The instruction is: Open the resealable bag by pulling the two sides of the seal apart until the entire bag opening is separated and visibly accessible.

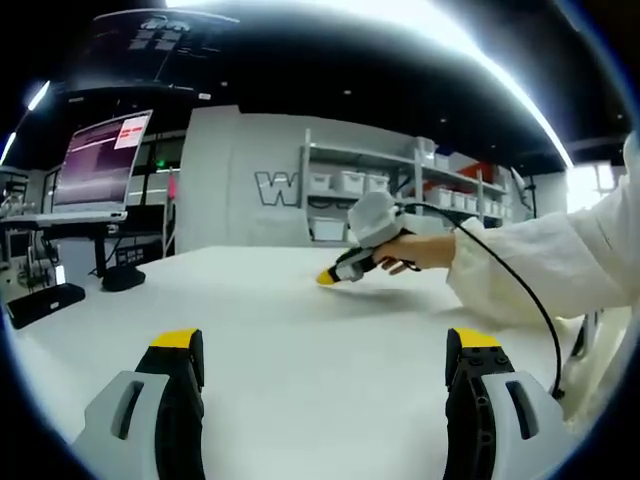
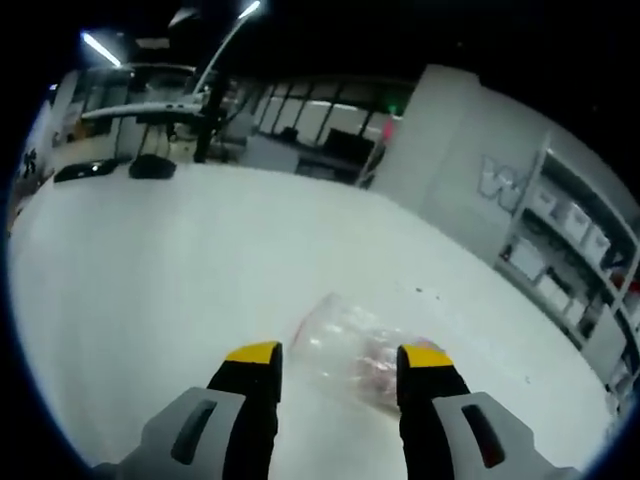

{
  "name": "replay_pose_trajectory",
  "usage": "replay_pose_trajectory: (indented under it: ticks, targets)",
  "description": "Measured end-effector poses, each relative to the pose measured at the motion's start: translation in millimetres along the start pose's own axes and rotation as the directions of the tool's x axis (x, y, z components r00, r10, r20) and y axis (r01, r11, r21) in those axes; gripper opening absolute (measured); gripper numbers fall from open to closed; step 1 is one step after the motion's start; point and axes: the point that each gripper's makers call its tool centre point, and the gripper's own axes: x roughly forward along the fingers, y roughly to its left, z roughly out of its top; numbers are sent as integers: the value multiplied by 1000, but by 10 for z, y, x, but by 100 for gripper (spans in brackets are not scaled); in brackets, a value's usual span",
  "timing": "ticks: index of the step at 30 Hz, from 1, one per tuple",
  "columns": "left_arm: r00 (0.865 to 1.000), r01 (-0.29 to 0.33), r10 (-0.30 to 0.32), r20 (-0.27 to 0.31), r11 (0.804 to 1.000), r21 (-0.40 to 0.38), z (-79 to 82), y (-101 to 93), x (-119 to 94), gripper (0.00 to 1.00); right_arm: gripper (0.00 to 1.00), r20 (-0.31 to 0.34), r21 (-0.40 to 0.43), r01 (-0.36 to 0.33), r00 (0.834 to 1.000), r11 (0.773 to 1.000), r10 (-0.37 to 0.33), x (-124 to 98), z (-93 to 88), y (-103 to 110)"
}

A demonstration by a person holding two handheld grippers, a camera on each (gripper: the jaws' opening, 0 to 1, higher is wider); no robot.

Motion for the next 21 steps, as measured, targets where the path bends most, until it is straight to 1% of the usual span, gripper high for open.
replay_pose_trajectory:
  ticks: [3,9,11,13,15,18,21]
  targets:
    - [1000,-4,4,-2,1000,4,-4,9,-1,100,40,-4,-14,5,1000,1000,-5,6,-8,-13]
    - [1000,0,0,-4,1000,0,-12,-2,3,100,40,-3,-13,-3,1000,1000,3,10,-5,4]
    - [1000,1,-1,-4,1000,-1,-14,-4,3,100,37,-3,-11,-7,1000,1000,7,19,-2,10]
    - [1000,-1,1,-5,1000,-3,-19,3,-2,100,30,-10,-8,-14,1000,1000,14,22,-15,27]
    - [1000,-4,4,-5,1000,-4,-23,12,-8,100,27,-11,-1,-18,1000,1000,18,39,-21,36]
    - [1000,-7,7,-6,1000,-4,-27,26,-14,100,26,-8,30,-36,999,999,36,60,-34,72]
    - [1000,-8,8,-8,1000,-5,-35,36,-17,100,25,-2,41,-41,999,998,41,85,-24,78]
